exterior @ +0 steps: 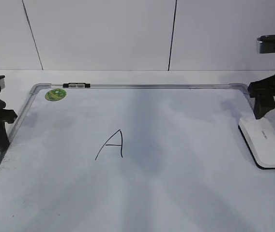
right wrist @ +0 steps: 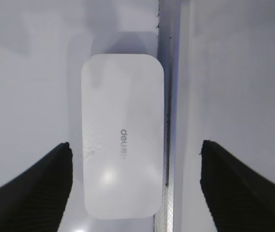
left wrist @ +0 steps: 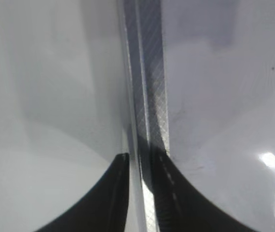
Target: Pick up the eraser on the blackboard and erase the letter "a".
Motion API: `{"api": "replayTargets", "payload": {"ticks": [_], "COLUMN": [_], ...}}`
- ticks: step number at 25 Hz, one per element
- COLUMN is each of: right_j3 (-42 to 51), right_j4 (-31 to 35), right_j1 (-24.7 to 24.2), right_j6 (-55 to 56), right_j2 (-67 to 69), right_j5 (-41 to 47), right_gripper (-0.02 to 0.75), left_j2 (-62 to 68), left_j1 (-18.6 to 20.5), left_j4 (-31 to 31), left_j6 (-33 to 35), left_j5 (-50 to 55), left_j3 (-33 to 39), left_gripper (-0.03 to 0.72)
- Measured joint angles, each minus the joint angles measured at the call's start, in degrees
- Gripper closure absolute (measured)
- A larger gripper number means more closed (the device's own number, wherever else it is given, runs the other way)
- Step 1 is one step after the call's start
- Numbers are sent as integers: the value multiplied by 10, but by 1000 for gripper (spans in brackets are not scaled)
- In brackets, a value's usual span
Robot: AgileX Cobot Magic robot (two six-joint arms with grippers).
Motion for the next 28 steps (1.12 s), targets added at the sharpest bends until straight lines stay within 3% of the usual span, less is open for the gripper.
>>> {"api": "replayTargets", "payload": {"ticks": [5,8,15,28], "right_j3": [0,0,0,2], "right_j4": [0,2,18,20], "right_j1": [0,0,0,0], "right_j6": [-1,-6,-23,-39], "right_j2": [-2,-2,-35,-138], "right_j5": [16,27,51,126], "right_gripper": [97,103,106,125], "left_j2": [6,6,-28,-185], "left_j1": [0,0,0,-18], "left_j4": [3,3,4,-8], "left_j6": [1,1,-1,-26], "left_j5": [24,67,157,174], "left_j3": [-46,-82,-122,-86], "left_gripper": [395,350,340,355]}}
